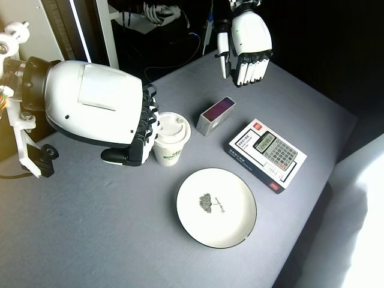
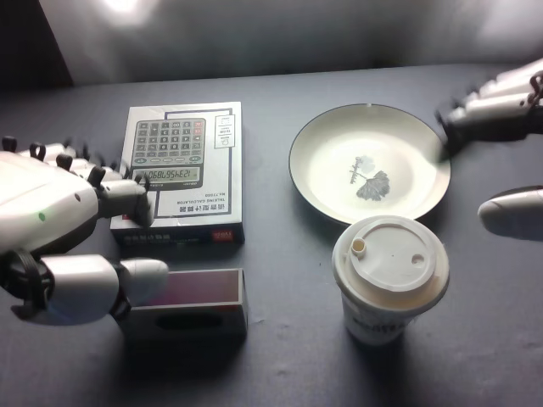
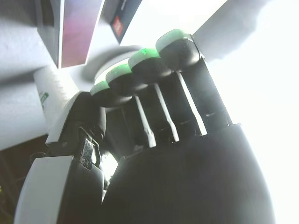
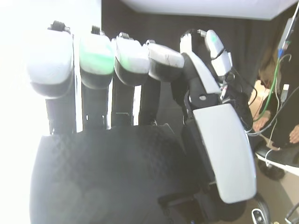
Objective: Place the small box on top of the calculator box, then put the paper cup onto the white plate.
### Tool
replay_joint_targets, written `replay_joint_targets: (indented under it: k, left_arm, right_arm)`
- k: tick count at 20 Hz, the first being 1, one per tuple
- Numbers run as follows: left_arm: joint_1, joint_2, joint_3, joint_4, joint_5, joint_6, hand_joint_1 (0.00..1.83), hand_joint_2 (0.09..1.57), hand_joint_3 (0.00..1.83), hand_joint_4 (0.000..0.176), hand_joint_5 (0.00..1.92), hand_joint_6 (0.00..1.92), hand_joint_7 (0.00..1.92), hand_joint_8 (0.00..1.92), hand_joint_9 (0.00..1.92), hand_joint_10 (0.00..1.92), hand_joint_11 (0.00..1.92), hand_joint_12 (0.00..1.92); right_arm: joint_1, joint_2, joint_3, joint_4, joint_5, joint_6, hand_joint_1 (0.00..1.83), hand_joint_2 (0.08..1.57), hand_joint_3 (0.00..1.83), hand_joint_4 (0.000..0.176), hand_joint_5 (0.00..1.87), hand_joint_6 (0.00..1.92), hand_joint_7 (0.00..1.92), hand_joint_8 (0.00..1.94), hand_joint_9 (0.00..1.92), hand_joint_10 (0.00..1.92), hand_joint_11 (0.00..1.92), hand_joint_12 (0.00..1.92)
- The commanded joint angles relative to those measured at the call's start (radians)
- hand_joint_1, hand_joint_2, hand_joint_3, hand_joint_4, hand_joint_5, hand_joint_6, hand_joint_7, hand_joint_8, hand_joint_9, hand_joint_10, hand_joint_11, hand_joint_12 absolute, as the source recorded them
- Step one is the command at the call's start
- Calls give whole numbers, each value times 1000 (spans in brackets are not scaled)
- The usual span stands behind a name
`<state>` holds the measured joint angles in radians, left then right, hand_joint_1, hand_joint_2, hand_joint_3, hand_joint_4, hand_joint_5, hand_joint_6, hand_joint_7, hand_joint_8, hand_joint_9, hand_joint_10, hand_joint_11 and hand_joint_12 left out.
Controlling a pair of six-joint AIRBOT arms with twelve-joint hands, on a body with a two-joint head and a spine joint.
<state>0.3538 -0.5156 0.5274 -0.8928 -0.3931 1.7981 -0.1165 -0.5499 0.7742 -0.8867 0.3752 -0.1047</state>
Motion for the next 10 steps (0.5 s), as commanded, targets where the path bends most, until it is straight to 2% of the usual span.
replay_joint_targets:
  k: [1,3,5,6,8,10]
  left_arm:
    - [-10,8,1,21,-76,-1,0,1335,8,0,219,7,191,9,148,8,0,279]
    - [-10,8,-1,17,-76,-1,0,1343,5,0,200,1,187,6,145,5,0,224]
    - [-10,8,-1,12,-76,6,0,1342,0,0,228,3,218,4,178,5,0,339]
    - [-10,8,-1,12,-76,6,5,1339,0,0,221,1,213,1,177,2,0,335]
    - [-13,8,0,12,-76,7,264,1235,0,0,216,3,210,3,181,1,0,420]
    - [-19,5,0,3,-76,14,374,1189,0,0,201,0,209,1,168,0,0,443]
  right_arm:
    - [14,13,-2,34,74,7,17,1264,10,0,159,3,166,3,124,11,0,279]
    - [14,13,-2,34,73,8,48,1254,1,0,179,5,172,2,129,7,0,326]
    - [14,13,-2,34,73,8,45,1262,2,0,210,7,200,5,158,8,0,388]
    - [14,13,-2,34,73,9,18,1273,3,0,191,3,177,2,134,4,0,323]
    - [14,13,-2,34,73,13,0,1286,4,0,199,3,183,2,138,3,0,335]
    - [14,13,-2,34,74,16,22,1297,4,0,175,0,172,0,139,2,0,314]
